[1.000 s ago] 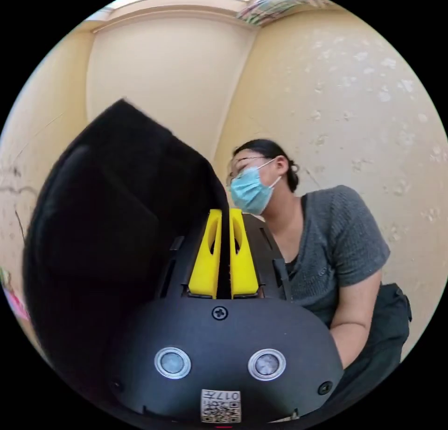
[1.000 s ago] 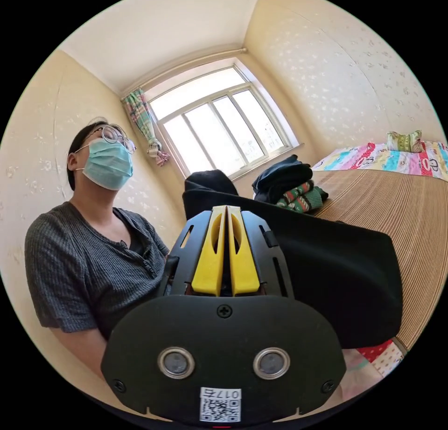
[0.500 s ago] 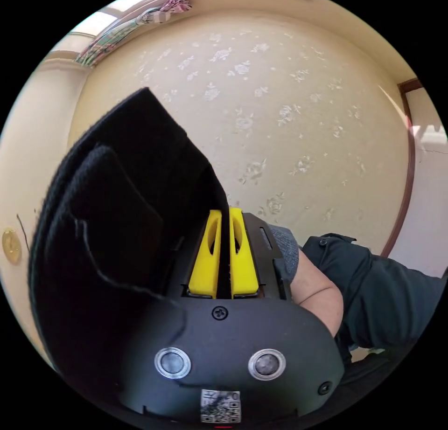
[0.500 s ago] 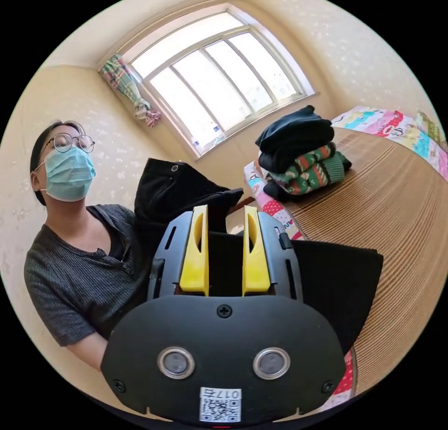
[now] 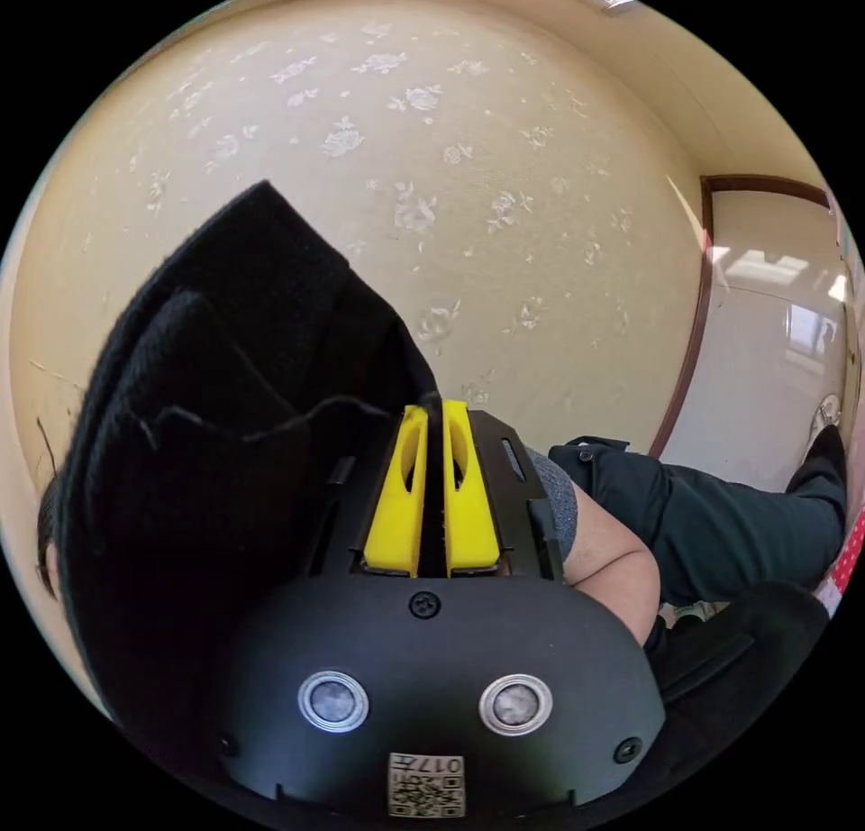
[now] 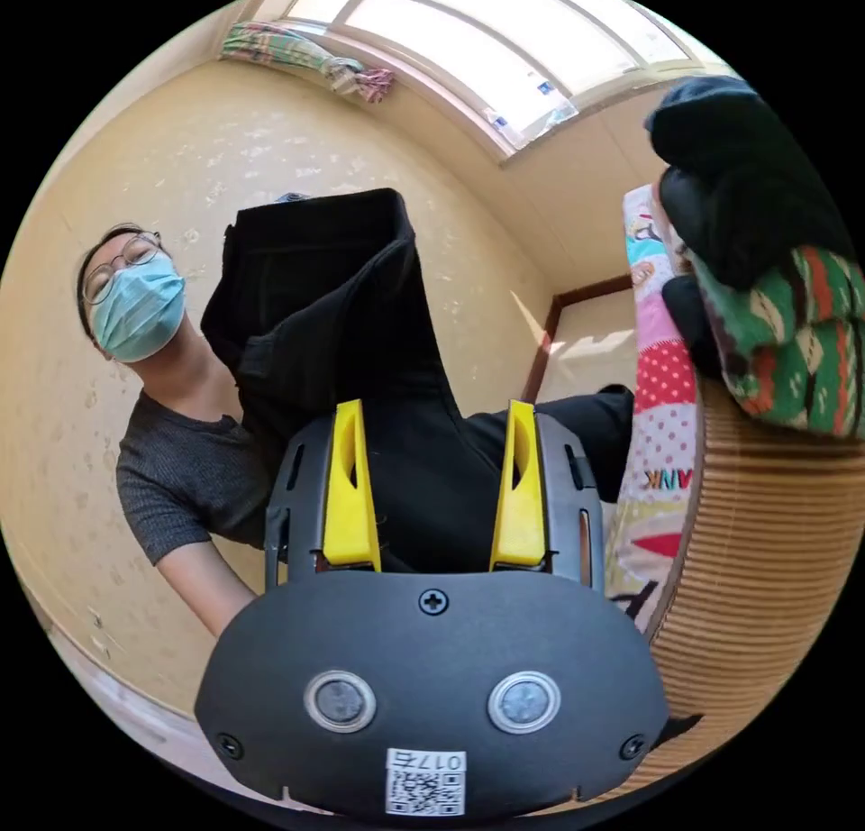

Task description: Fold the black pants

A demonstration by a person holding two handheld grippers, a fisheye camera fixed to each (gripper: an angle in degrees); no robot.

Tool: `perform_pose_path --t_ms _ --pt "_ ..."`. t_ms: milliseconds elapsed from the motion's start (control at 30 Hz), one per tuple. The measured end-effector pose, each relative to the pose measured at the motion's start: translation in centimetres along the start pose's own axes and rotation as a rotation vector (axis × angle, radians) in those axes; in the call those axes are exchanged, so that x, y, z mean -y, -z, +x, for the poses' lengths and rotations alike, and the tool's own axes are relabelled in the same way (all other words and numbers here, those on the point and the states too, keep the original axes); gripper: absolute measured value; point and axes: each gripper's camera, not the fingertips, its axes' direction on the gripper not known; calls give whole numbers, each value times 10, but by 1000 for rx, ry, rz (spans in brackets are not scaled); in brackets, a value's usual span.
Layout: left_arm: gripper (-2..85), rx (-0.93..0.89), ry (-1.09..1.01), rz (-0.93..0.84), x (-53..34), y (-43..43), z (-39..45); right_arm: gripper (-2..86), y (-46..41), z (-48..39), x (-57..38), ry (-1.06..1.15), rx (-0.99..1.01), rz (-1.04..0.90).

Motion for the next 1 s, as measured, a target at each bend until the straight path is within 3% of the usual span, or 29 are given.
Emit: perform_pose_path --t_ms 233,367,400,567,733,800,933,1000 --pt "11 -70 -131 75 2 15 -21 300 -34 3 93 334 552 122" --pt "11 -146 -117 95 6 22 -41 265 -80 5 110 408 928 93" --pt "12 -155 -108 98 8 24 -43 251 -81 1 107 430 930 112" --pt "11 -131 -70 104 22 34 -23 98 -35 -50 43 490 534 339" --pt "12 -74 -57 72 34 59 14 64 57 -119 -38 478 170 726" --pt "12 33 12 18 36 88 38 57 83 -164 -59 467 -22 805" --pt "13 278 161 -12 23 156 89 47 93 -287 -65 352 -677 802" --pt "13 523 332 -76 16 201 131 45 85 -327 -61 294 -909 815"
